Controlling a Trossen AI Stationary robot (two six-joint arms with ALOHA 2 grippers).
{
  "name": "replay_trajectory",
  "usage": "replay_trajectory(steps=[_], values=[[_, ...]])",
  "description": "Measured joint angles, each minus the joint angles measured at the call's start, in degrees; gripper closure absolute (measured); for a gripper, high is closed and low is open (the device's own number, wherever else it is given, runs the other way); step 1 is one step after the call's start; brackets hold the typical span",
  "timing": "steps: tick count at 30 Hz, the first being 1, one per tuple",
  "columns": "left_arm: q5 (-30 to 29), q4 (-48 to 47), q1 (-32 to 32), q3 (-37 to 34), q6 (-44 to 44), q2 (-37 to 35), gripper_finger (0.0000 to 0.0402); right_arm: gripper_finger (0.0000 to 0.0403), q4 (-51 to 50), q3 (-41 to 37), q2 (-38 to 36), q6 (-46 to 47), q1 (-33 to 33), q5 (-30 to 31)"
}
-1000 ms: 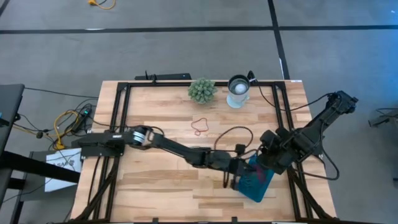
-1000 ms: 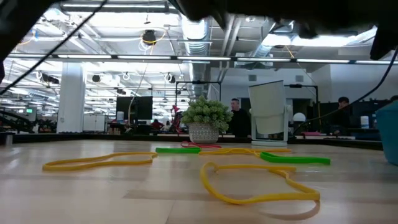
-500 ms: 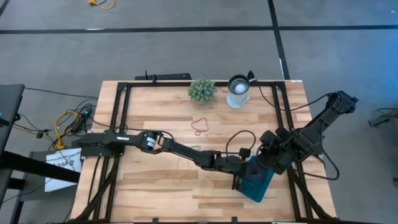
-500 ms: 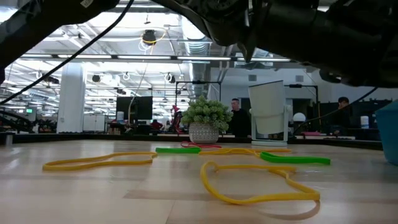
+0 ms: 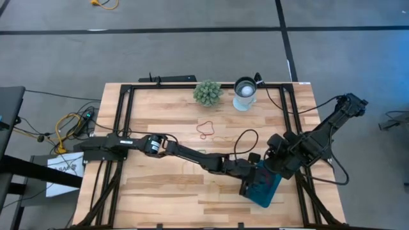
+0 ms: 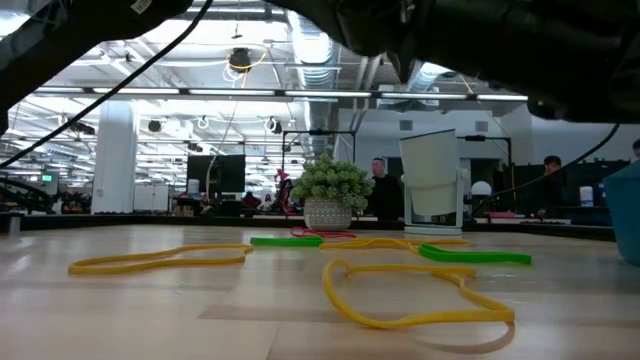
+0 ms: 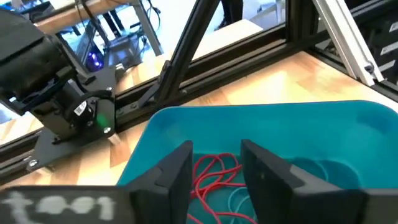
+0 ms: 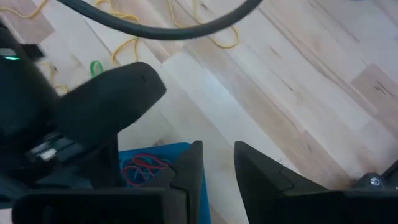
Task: Pick and place items into bin
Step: Put the red rubber band into the blue bin
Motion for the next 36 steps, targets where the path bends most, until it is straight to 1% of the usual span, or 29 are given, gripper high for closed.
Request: replay_trajectory(steps=[3,5,10,13,20,22,25,28,30,33,34,36], values=[[-0.2,-4.2,-0.1,3.3,0.9,-0.1,0.0257,0.0316,0.2,0.0,0.0,0.0,0.0,0.0],[-0.3,-8.6,0.0,5.5,0.7,-0.2,0.0250,0.0316,-0.1,0.0,0.0,0.0,0.0,0.0],[1.2,-18.6,0.0,9.6,0.5,-0.2,0.0249,0.0316,0.0,0.0,0.0,0.0,0.0,-0.1],[0.9,-22.6,0.1,9.1,0.4,-1.6,0.0252,0.0316,0.1,0.0,0.0,0.6,0.0,0.0],[-5.1,-40.6,0.3,9.0,-1.0,-8.5,0.0269,0.0316,0.3,0.0,0.0,1.5,0.0,0.7],[-5.1,-46.4,0.5,9.0,-1.0,-10.9,0.0273,0.0316,0.1,0.0,0.0,1.5,0.0,1.8],[-5.1,-57.7,1.1,9.1,-1.1,-15.7,0.0275,0.0316,-0.4,0.0,0.0,1.5,0.0,3.8],[-9.3,-72.1,2.3,9.1,-3.9,-20.1,0.0276,0.0316,-0.3,0.0,-0.1,1.5,0.0,6.2],[-13.2,-81.7,3.1,9.1,-7.2,-22.5,0.0276,0.0316,-0.3,0.0,-0.2,1.5,0.0,7.8],[-20.2,-93.7,3.7,9.0,-13.6,-26.8,0.0276,0.0316,-0.5,0.0,-0.2,1.4,0.0,10.8],[-22.7,-96.0,3.6,9.0,-15.9,-28.3,0.0276,0.0316,-0.5,0.0,-0.1,1.4,0.0,12.1],[-27.4,-94.4,3.6,6.7,-18.5,-32.3,0.0276,0.0316,0.2,0.0,0.1,1.4,0.0,15.0]])
